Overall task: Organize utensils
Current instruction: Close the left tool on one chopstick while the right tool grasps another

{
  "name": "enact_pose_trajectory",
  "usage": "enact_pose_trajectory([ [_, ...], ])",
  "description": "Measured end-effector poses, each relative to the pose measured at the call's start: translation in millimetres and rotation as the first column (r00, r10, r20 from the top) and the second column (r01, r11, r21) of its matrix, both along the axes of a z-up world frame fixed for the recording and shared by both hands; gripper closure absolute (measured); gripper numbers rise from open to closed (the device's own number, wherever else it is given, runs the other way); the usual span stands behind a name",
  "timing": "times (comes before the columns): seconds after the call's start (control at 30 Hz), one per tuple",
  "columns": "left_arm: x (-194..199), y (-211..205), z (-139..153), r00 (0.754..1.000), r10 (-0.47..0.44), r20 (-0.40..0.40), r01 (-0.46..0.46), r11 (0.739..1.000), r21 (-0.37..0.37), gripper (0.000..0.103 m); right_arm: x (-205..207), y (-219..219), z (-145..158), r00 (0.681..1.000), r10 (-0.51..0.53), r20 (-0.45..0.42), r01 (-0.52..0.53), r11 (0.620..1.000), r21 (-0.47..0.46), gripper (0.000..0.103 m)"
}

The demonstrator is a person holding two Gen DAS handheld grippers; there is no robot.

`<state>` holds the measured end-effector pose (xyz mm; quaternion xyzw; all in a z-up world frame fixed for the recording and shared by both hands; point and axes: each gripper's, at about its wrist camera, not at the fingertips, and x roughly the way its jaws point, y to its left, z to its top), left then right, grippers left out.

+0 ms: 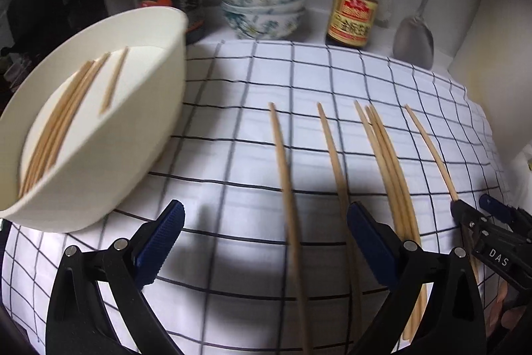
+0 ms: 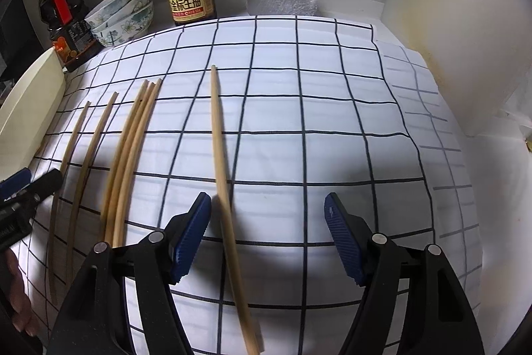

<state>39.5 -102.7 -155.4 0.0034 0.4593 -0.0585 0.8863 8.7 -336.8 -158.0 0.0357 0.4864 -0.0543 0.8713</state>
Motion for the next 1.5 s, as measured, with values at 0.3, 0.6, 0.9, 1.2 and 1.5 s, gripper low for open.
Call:
enact_pose_trajectory([
  [0.3,6,11,-6,0.998,0.06,-0.011,-0.06,0.997,0.052,0.007,12,6,-2,0.999,0.038,0.013,-0.038,0.999,-0.012,0.035],
  [0.6,10,-3,-8,0.999,0.04,-0.015,-0.039,0.998,0.057,0.007,14,5,-2,0.999,0.041,0.016,-0.041,0.999,-0.015,0.035],
  [0.9,8,-13,-20,0.998,0.033,-0.048,-0.029,0.995,0.091,0.007,13,6,-3,0.999,0.047,0.024,-0.046,0.999,-0.024,0.035],
  [1.2,11,-22,-18,1.0,0.002,-0.03,0.0,0.999,0.055,0.033,19,9,-4,0.996,0.081,0.036,-0.08,0.996,-0.032,0.036],
  [1.5,3,-39,-12,0.997,-0.075,-0.024,0.076,0.996,0.044,0.091,21,26,0,0.988,0.151,0.027,-0.15,0.988,-0.046,0.096],
])
